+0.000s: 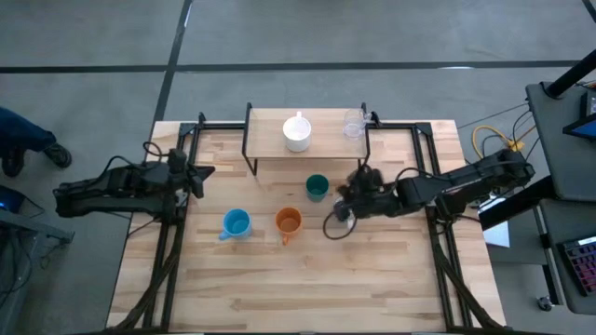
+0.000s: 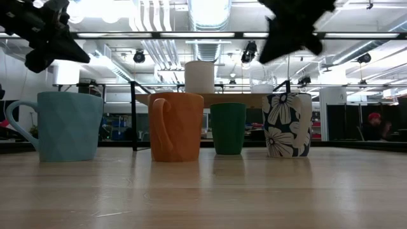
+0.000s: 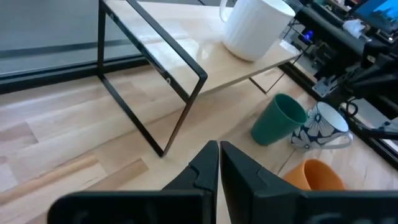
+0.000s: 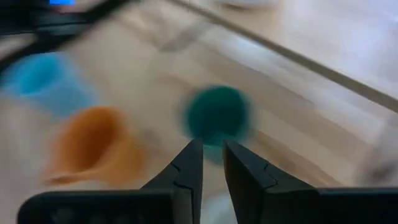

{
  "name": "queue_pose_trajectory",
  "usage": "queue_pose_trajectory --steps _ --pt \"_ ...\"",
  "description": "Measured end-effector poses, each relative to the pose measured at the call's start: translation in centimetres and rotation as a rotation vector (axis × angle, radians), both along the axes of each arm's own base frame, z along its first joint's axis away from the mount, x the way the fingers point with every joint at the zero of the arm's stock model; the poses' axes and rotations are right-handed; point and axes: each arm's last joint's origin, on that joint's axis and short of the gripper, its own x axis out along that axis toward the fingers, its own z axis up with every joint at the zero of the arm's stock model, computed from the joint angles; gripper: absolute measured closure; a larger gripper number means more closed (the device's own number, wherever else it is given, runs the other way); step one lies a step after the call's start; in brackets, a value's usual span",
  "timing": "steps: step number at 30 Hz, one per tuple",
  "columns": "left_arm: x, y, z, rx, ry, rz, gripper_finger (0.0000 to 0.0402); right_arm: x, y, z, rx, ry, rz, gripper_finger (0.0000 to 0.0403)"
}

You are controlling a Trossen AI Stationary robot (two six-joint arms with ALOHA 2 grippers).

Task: Stack small to large cups/mugs on shelf
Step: Put the orange mug on the shelf

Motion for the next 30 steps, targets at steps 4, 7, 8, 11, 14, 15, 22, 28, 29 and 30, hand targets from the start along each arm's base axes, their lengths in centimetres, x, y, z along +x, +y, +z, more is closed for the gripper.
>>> queue_pose_trajectory --steps 4,7,8,11,14,15,22,28,29,30 --pt "-0.1 0.0 -0.2 -0.003 -0.006 -0.003 0.0400 1.6 0.9 0.7 -0.026 -0.130 0.294 0.0346" --pt "-0.1 -0.1 -0.6 -0.014 -0.003 -0.021 0.0400 2.0 1.6 0.9 -0.034 -0.175 0.466 0.0346" --pt "-0.1 -0.1 -0.8 -0.018 -0.002 -0.027 0.0400 1.9 1.8 0.8 -0.030 -0.169 0.509 0.0346" --pt "-0.1 -0.2 -1.8 -0.034 0.011 -0.050 0.0400 1.8 2.5 0.7 -0.015 -0.159 0.593 0.0346" --pt "-0.1 -0.2 -2.6 -0.064 0.008 -0.041 0.0400 1.7 2.9 0.8 -0.022 -0.156 0.618 0.0346" --pt "-0.1 -0.2 -2.9 -0.077 0.004 -0.036 0.0400 1.8 2.9 1.0 -0.026 -0.160 0.619 0.0346" --pt "0.3 -0.2 -3.0 -0.102 -0.113 -0.054 0.0400 3.6 3.0 1.2 -0.061 -0.092 0.654 0.0314" --pt "0.2 -0.2 -2.5 -0.076 -0.143 -0.069 0.0400 6.2 3.4 0.2 -0.107 0.092 0.729 0.0273" --pt "0.2 -0.3 -2.5 -0.076 -0.146 -0.069 0.0400 6.7 3.5 0.2 -0.108 0.097 0.754 0.0270" --pt "0.2 -0.3 -2.5 -0.076 -0.145 -0.070 0.0400 7.1 3.4 0.2 -0.106 0.099 0.780 0.0269"
